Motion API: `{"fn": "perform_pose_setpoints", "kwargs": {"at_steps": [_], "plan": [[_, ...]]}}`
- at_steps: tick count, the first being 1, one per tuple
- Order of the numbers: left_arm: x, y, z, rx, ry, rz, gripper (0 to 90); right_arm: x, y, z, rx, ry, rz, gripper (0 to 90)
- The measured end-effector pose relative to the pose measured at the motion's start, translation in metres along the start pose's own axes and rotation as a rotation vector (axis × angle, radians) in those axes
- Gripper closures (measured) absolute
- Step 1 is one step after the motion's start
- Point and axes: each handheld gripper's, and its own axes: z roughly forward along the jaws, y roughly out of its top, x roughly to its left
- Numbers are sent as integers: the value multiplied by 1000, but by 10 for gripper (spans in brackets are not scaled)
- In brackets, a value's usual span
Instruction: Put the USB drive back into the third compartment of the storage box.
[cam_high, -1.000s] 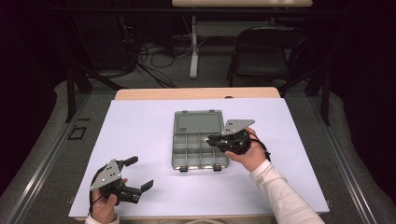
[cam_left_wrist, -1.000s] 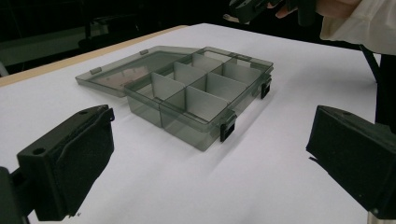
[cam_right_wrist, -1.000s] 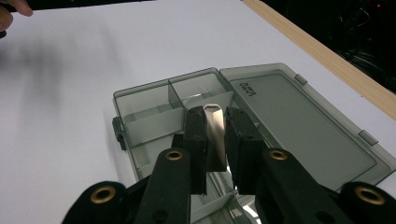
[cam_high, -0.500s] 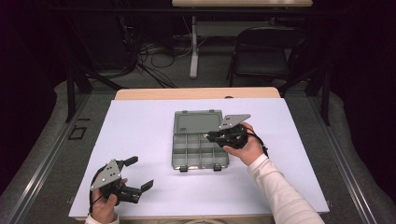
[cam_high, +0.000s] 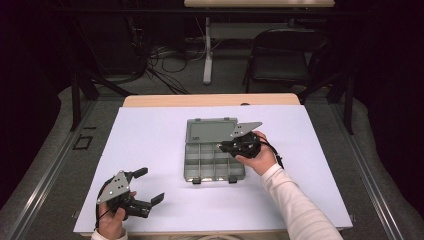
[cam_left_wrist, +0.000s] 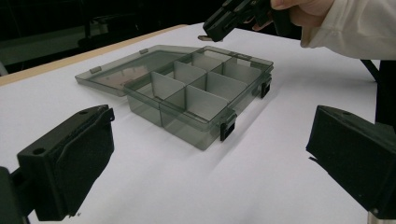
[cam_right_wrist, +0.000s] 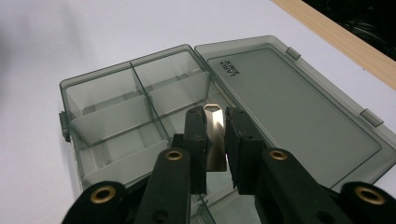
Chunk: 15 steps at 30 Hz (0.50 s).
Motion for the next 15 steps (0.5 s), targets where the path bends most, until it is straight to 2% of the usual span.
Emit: {"fn": "perform_pose_setpoints", "kwargs": {"at_steps": [15], "plan": [[0, 0, 0, 1, -1, 1, 5, -3, -4, 11, 20, 2, 17, 792]]}}
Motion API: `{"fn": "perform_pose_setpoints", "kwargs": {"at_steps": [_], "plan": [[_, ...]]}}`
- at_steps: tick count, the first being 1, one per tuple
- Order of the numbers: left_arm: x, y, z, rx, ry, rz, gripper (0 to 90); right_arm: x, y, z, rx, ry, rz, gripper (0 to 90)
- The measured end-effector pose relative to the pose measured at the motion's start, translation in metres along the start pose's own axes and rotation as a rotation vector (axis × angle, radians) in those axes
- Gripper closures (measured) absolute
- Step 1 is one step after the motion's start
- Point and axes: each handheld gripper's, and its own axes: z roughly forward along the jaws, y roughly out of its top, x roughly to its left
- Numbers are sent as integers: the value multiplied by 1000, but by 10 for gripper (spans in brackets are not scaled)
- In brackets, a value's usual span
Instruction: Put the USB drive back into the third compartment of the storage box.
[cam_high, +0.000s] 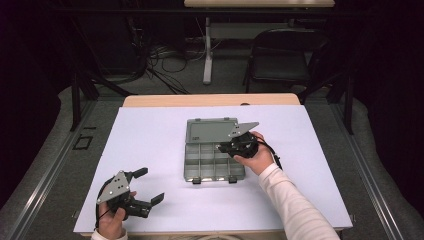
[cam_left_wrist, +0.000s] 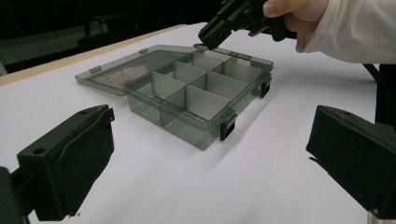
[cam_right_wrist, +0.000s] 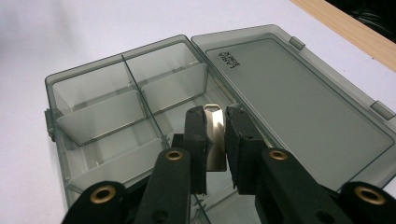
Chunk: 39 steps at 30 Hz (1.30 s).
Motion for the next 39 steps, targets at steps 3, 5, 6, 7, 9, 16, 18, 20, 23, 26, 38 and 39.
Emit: {"fn": "perform_pose_setpoints", "kwargs": {"at_steps": [3, 5, 6, 7, 9, 16, 18, 20, 23, 26, 38, 39], "plan": [[0, 0, 0, 0, 0, 0, 5, 0, 0, 1, 5, 2, 1, 792], [0, 0, 0, 1, -1, 1, 5, 0, -1, 2, 6, 1, 3, 792], [0, 0, 0, 2, -1, 2, 5, 0, -1, 2, 6, 2, 3, 792], [0, 0, 0, 2, -1, 2, 5, 0, -1, 2, 7, 1, 4, 792], [0, 0, 0, 1, 0, 1, 5, 0, -1, 3, 7, 2, 5, 792], [0, 0, 0, 1, -1, 1, 5, 0, -2, 4, 13, 3, 4, 792], [0, 0, 0, 1, -1, 1, 5, 0, -2, 5, 16, 3, 3, 792], [0, 0, 0, 0, 0, 0, 5, 0, -2, 5, 16, 4, 3, 792], [0, 0, 0, 0, 1, 0, 5, 0, -2, 6, 17, 5, 4, 791], [0, 0, 0, -2, 2, -2, 5, 0, -3, 6, 22, 1, 7, 784], [1, -1, 1, -4, 6, -9, 5, 1, 0, 2, -13, -18, 17, 653], [2, -1, 1, 0, 5, -10, 5, 2, 1, 2, -19, -22, 20, 635]]}}
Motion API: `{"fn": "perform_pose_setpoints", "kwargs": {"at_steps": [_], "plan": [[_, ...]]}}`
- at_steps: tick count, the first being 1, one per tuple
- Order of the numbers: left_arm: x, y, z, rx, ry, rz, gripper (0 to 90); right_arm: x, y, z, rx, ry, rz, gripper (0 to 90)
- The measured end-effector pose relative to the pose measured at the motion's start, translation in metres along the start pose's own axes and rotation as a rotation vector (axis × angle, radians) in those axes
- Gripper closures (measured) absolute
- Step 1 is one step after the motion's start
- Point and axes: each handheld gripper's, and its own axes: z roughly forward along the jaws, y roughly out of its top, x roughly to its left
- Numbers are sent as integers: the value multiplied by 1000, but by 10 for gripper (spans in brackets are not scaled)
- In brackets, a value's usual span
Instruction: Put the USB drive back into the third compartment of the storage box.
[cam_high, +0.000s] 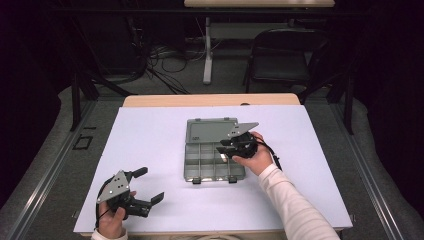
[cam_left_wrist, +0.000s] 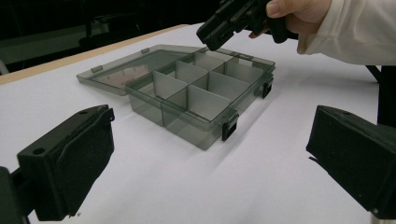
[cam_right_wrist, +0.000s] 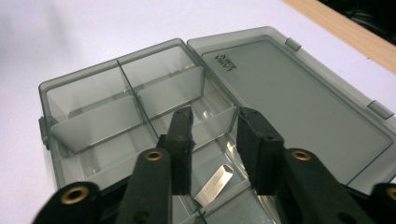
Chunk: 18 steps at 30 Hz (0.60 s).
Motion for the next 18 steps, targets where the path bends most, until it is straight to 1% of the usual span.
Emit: {"fn": "perform_pose_setpoints", "kwargs": {"at_steps": [4, 8, 11, 15, 16, 17, 18], "plan": [[1, 0, 0, -4, 3, -5, 5, 0, 1, -2, -23, -14, 1, 574], [1, 0, 0, 1, 1, 2, 5, 2, 2, -3, -25, -18, 4, 538], [1, 1, 1, -3, -1, 1, 5, 4, 2, -4, -22, -34, -1, 507], [2, 1, 4, -1, -4, -3, 5, 6, 3, -5, -17, -25, 17, 497], [3, 1, 5, 3, -3, -3, 5, 7, 3, -6, -20, -21, 25, 478], [3, 1, 5, 3, -7, -3, 5, 7, 3, -7, -23, -26, 36, 471], [3, 1, 6, 6, -10, -2, 5, 7, 3, -8, -23, -21, 48, 472]]}}
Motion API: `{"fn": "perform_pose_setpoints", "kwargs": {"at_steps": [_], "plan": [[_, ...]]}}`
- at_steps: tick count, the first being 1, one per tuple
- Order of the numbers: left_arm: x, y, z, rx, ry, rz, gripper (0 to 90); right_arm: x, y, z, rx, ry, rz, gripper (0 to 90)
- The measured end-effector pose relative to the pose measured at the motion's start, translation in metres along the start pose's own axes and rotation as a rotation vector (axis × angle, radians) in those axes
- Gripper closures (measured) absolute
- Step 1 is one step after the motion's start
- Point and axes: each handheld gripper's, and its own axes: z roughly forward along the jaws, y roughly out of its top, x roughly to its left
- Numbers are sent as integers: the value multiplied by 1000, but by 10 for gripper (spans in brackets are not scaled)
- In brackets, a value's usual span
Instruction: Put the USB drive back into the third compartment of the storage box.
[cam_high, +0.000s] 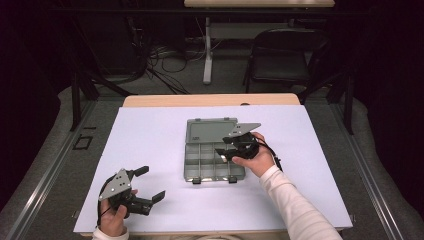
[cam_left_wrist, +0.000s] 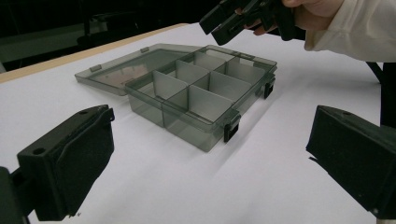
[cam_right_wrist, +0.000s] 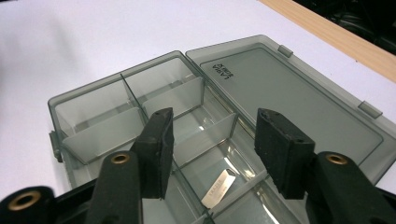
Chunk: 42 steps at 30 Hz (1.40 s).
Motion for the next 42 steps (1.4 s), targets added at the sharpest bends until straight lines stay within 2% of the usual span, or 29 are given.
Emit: {"fn": "perform_pose_setpoints", "kwargs": {"at_steps": [2, 3, 6, 15, 21, 31, 42], "plan": [[0, 0, 0, 0, -1, 2, 5, 1, -1, -3, -17, 6, 9, 461], [0, 0, 0, 1, -1, 2, 5, 1, -2, -4, -25, -9, 8, 457], [0, -1, -1, -7, 2, -2, 5, 1, -3, -8, -34, -15, 24, 448], [0, -1, -1, -3, 2, -2, 5, 8, -4, -30, -78, -43, 104, 277], [0, -1, -2, -4, 5, -3, 5, 19, -8, -49, -91, -57, 89, 153], [-1, 0, -2, -5, 5, -2, 5, 36, -28, -79, -122, -121, 93, 143], [-1, 0, -2, -4, 6, -1, 5, 36, -70, -106, -167, -222, 152, 142]]}}
